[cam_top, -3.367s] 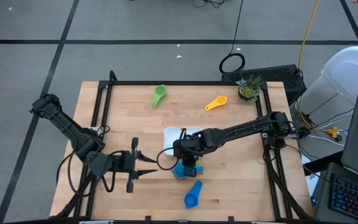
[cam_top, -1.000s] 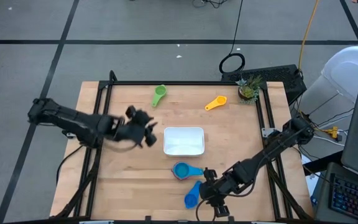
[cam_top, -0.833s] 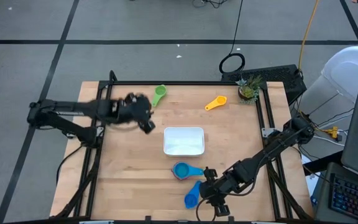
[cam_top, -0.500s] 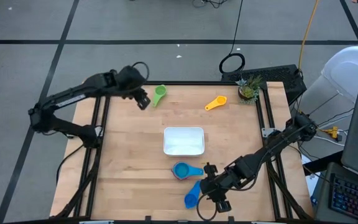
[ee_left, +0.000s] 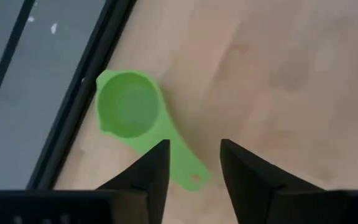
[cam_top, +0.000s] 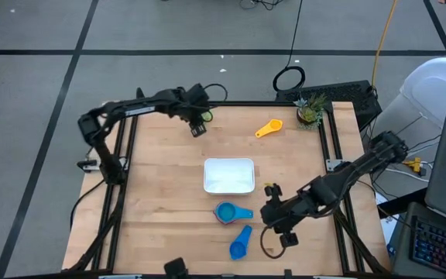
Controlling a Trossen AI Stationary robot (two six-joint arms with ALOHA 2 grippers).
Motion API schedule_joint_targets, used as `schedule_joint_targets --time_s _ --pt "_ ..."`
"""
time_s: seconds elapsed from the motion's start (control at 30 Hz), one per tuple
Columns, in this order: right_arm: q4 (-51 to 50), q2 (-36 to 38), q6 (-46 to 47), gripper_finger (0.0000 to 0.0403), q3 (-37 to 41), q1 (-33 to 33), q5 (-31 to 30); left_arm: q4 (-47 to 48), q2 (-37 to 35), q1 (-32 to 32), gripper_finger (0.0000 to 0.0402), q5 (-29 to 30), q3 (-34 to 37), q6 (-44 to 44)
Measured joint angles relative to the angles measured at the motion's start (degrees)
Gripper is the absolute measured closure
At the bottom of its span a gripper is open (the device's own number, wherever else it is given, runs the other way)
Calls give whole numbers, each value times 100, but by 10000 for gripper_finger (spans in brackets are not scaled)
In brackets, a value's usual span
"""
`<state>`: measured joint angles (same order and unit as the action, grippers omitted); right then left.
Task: Nest measuring cups in basket
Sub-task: Stack the green measuring cup on top of the stacked measuring cups
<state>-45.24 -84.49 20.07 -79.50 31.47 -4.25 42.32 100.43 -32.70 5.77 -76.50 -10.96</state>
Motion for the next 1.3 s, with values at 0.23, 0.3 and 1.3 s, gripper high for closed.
schedule_joint_targets --time_s 0.23,0.3,1.3 --pt "-30 65 -2 264 0 10 -63 39 447 -499 214 144 -86 -479" --pt "-45 61 -10 264 0 13 -63 36 454 -577 210 99 -86 -739" --pt "-3 59 -62 264 582 4 -175 -986 449 -622 180 626 382 -7352"
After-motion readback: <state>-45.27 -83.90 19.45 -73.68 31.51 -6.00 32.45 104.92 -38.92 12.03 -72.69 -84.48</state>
